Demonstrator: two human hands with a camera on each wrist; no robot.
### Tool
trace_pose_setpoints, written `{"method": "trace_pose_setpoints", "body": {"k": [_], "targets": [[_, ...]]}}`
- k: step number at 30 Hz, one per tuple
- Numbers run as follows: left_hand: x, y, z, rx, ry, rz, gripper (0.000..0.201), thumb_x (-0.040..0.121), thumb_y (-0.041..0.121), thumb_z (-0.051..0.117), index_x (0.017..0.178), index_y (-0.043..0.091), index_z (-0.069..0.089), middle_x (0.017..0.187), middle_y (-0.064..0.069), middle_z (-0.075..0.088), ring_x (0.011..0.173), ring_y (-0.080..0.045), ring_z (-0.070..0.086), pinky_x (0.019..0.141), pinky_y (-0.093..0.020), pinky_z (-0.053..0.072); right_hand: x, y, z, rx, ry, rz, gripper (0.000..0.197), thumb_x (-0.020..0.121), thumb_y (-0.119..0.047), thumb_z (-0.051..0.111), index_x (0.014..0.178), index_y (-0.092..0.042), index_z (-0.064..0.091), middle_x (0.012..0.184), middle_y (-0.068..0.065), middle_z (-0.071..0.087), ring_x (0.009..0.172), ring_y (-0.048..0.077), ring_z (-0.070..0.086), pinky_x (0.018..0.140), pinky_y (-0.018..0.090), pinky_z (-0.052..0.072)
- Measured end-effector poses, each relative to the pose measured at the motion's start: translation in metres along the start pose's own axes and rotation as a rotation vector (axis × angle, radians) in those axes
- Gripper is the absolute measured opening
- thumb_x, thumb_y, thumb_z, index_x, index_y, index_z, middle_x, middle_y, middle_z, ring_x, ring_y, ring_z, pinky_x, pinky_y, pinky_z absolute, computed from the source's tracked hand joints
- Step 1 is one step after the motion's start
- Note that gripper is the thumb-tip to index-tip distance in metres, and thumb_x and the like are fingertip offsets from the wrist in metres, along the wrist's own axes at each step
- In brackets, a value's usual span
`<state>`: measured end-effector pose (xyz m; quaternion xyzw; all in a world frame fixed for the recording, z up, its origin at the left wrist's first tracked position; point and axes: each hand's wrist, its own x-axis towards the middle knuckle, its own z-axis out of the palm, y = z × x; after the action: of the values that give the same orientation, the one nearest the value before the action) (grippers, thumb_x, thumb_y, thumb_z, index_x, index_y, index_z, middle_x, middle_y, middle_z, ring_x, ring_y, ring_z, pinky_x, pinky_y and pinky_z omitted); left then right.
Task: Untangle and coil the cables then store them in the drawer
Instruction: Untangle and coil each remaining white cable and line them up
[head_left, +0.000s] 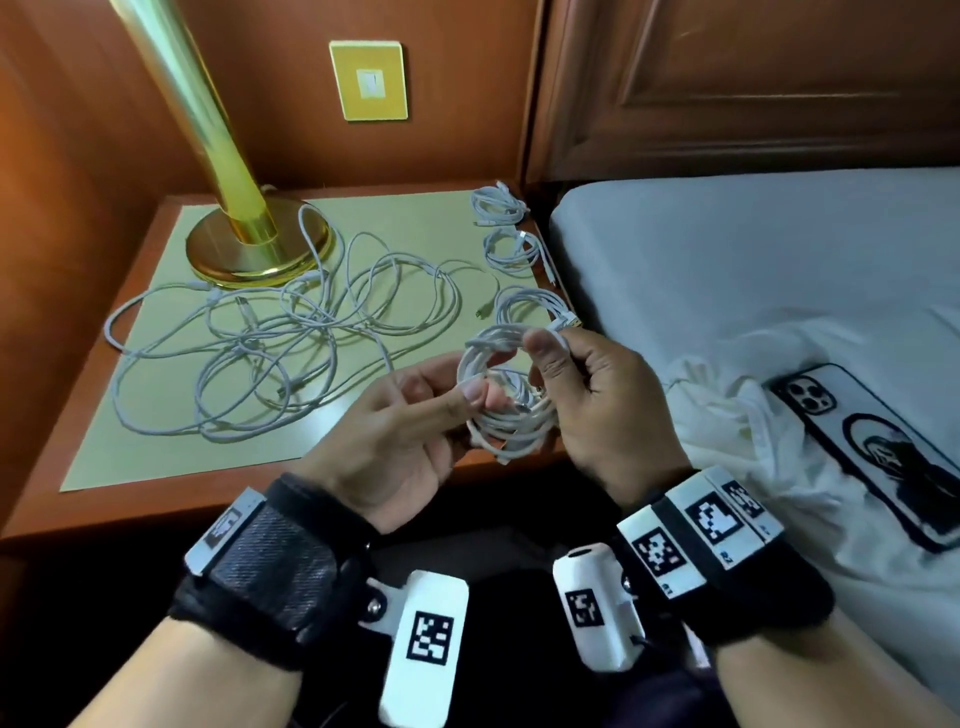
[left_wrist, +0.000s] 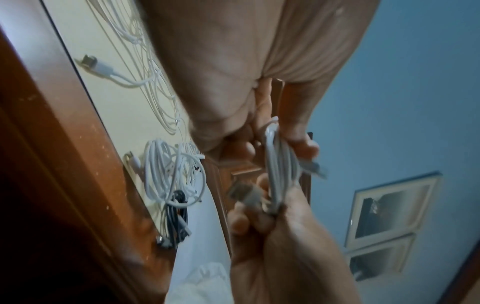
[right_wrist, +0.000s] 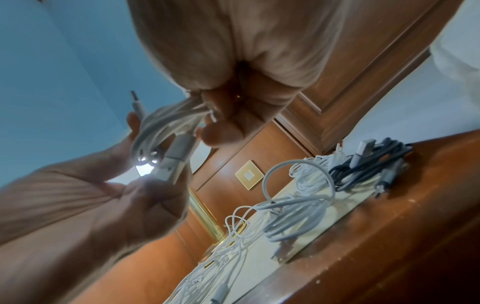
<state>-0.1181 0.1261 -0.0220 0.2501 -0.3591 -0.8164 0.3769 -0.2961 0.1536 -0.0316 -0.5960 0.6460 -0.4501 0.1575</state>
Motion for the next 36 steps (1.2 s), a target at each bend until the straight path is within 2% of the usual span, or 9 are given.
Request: {"method": "trace_pose_setpoints", "body": {"k": [2, 5, 10, 19, 22, 26, 29, 31, 36], "targets": [[-0.001, -0.004, 0.006, -0.034, 0.027, 0.046, 0.041, 0.087, 0.001, 0.059, 0.128, 0.004, 0.065, 0.095, -0.017, 0.064, 0.091, -0.027, 0.06, 0.087, -0.039, 0.043, -0.001, 0.001, 0.0, 0.02, -0.001, 0.032, 0.049, 0.09, -0.059, 0.046, 0.073, -0.015, 0.061, 0.06, -0.008, 0.06, 0.062, 0.005, 0.056, 0.053, 0.011, 0.037], [-0.004, -0.009, 0.009, -0.137, 0.101, 0.073, 0.058, 0.08, -0.004, 0.059, 0.136, 0.011, 0.058, 0.093, -0.012, 0.062, 0.074, -0.017, 0.061, 0.078, -0.024, 0.053, -0.005, 0.002, 0.003, 0.029, -0.004, 0.038, 0.053, 0.09, -0.06, 0.046, 0.073, -0.012, 0.06, 0.063, -0.001, 0.062, 0.063, 0.015, 0.058, 0.056, 0.02, 0.043], [-0.009, -0.004, 0.014, -0.25, 0.081, 0.016, 0.061, 0.076, -0.011, 0.05, 0.137, -0.007, 0.05, 0.095, -0.017, 0.058, 0.068, -0.018, 0.056, 0.059, -0.021, 0.054, -0.012, -0.003, 0.002, 0.065, -0.019, 0.029, 0.048, 0.09, -0.061, 0.048, 0.077, -0.017, 0.062, 0.065, 0.001, 0.064, 0.055, 0.019, 0.063, 0.055, 0.03, 0.051], [-0.009, -0.019, 0.005, 0.359, 0.234, 0.133, 0.039, 0.079, -0.004, 0.077, 0.113, 0.005, 0.061, 0.088, -0.01, 0.067, 0.079, -0.023, 0.068, 0.073, -0.031, 0.06, -0.013, -0.004, 0.002, -0.005, 0.022, -0.121, 0.043, 0.098, -0.048, 0.054, 0.088, -0.01, 0.072, 0.074, -0.001, 0.064, 0.066, 0.013, 0.059, 0.063, 0.023, 0.048], [-0.01, -0.022, 0.001, 0.561, 0.323, 0.095, 0.026, 0.07, 0.016, 0.082, 0.094, 0.016, 0.071, 0.085, -0.004, 0.073, 0.081, -0.027, 0.072, 0.089, -0.05, 0.058, -0.016, -0.004, 0.005, -0.056, 0.058, -0.232, 0.038, 0.098, -0.041, 0.057, 0.086, -0.008, 0.071, 0.074, -0.001, 0.059, 0.069, 0.013, 0.054, 0.064, 0.014, 0.04], [-0.012, -0.022, -0.003, 0.828, 0.336, 0.049, 0.04, 0.065, 0.051, 0.079, 0.084, 0.017, 0.075, 0.079, -0.011, 0.075, 0.076, -0.039, 0.071, 0.081, -0.061, 0.056, -0.019, -0.005, 0.007, -0.101, 0.113, -0.288, 0.032, 0.097, -0.036, 0.06, 0.087, -0.009, 0.073, 0.073, -0.001, 0.055, 0.066, 0.013, 0.05, 0.062, 0.017, 0.038], [-0.012, -0.022, -0.006, 0.94, 0.256, 0.076, 0.018, 0.082, 0.04, 0.075, 0.086, 0.022, 0.075, 0.076, -0.009, 0.074, 0.067, -0.024, 0.066, 0.075, -0.05, 0.055, -0.018, -0.005, 0.008, -0.12, 0.134, -0.281, 0.036, 0.098, -0.037, 0.059, 0.085, -0.006, 0.072, 0.073, 0.001, 0.056, 0.067, 0.014, 0.051, 0.062, 0.021, 0.042], [-0.013, -0.021, -0.004, 0.946, 0.198, 0.112, 0.011, 0.088, 0.032, 0.07, 0.092, 0.022, 0.074, 0.08, -0.008, 0.075, 0.075, -0.028, 0.07, 0.082, -0.053, 0.057, -0.018, -0.006, 0.005, -0.102, 0.155, -0.238, 0.042, 0.098, -0.041, 0.058, 0.081, -0.004, 0.069, 0.071, 0.0, 0.057, 0.066, 0.013, 0.048, 0.062, 0.011, 0.038], [-0.017, -0.022, 0.001, 0.966, 0.113, 0.221, 0.011, 0.096, 0.009, 0.06, 0.101, 0.013, 0.068, 0.088, -0.011, 0.071, 0.079, -0.028, 0.067, 0.083, -0.053, 0.055, -0.012, -0.01, -0.007, 0.016, 0.067, 0.119, 0.054, 0.092, -0.057, 0.051, 0.072, -0.008, 0.061, 0.057, 0.0, 0.059, 0.054, 0.017, 0.052, 0.05, 0.018, 0.037]]}}
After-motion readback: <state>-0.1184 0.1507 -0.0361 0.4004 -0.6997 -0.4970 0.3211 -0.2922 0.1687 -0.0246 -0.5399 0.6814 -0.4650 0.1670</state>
